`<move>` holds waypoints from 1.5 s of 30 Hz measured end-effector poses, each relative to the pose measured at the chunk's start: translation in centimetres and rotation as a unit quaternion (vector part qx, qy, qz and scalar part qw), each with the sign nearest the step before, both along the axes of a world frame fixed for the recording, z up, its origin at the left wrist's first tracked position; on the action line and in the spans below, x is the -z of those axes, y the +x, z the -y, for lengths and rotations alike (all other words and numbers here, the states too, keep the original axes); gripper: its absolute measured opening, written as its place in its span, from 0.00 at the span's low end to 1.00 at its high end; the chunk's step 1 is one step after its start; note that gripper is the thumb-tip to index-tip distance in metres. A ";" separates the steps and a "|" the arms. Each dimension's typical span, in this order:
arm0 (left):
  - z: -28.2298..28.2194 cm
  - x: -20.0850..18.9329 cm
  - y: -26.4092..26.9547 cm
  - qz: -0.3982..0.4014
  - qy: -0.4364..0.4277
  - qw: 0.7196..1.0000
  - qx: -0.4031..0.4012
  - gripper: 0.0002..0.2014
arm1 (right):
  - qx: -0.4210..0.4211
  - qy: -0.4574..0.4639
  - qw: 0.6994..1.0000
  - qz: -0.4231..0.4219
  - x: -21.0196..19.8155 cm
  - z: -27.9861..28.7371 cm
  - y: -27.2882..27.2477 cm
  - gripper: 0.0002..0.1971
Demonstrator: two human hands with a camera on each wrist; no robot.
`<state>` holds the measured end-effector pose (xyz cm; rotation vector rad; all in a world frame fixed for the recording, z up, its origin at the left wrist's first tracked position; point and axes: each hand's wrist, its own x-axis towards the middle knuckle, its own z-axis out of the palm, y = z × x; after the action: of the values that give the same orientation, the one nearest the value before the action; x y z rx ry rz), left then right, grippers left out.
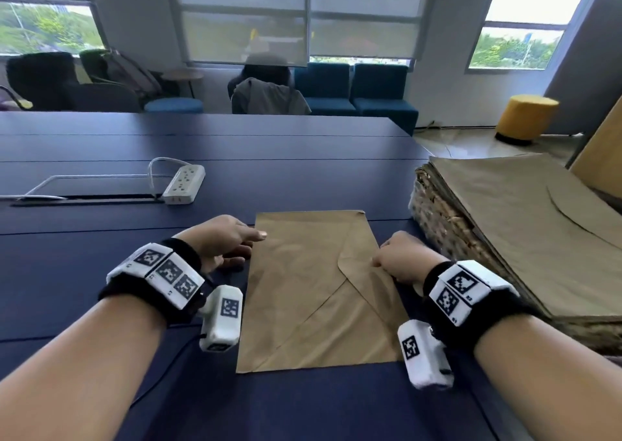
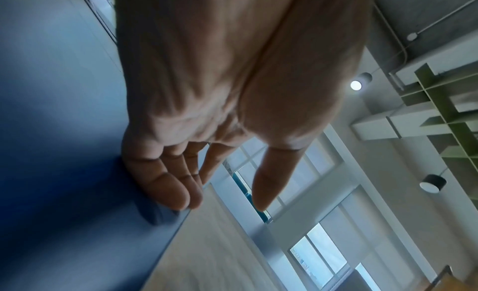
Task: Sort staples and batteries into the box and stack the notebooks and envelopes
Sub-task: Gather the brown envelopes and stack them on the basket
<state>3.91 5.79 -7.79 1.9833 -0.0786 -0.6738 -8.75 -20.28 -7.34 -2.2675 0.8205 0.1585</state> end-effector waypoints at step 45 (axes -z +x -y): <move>-1.4 -0.5 -0.9 -0.015 -0.087 0.996 0.020 0.07 | 0.005 0.269 0.916 0.298 -0.1 0.0 -2.6 0.10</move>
<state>2.97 7.20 -7.25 1.8085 -0.1546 -0.6996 -11.31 -20.31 -7.27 -1.6428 0.3927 -0.2767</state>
